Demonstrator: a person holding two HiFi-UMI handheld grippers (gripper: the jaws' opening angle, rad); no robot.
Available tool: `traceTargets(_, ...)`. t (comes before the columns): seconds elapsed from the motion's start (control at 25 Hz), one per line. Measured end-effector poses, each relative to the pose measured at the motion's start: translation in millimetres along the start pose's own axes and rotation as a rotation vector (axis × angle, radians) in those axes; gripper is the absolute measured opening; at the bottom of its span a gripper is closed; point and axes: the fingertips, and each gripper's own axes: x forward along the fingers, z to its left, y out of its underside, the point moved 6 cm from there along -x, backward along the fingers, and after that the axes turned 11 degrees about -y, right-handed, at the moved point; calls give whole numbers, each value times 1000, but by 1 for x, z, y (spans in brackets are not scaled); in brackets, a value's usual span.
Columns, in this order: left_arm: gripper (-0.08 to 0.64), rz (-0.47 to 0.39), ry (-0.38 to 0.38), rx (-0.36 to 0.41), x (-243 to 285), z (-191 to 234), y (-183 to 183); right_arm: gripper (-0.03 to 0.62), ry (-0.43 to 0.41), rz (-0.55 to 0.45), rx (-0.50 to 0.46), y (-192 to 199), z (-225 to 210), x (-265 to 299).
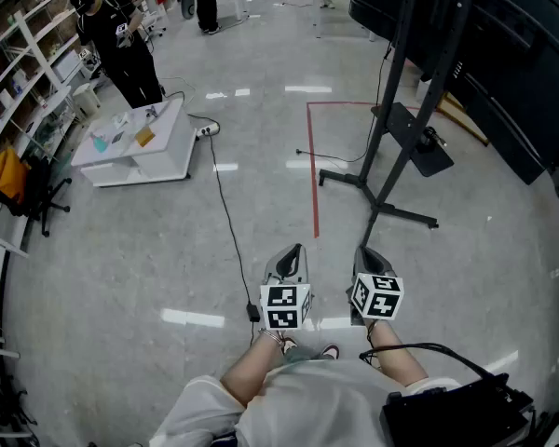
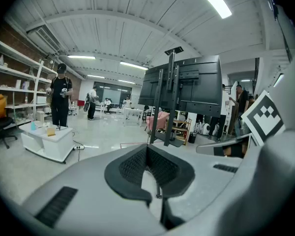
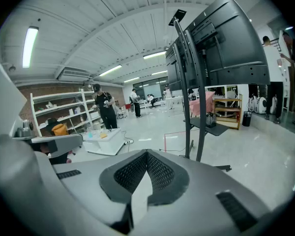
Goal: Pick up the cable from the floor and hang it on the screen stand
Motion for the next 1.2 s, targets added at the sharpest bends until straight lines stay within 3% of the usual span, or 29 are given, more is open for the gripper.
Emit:
traceTargets(0.32,3,-8,-14,-13,4,33,-1,17,-4,14,-1,0,20,25)
traceTargets(0.64,3,-40,-14,-8,14,76,-9,17,-4,-35,27,-13,40,58)
traceTargets(1.0,3,-26,0,0,37,99,-10,18,68,-12,97,-6,20,77)
traceTargets(1.2,3,-21,-30,3,64,113,-16,17,72,-10,172,-8,-2,100)
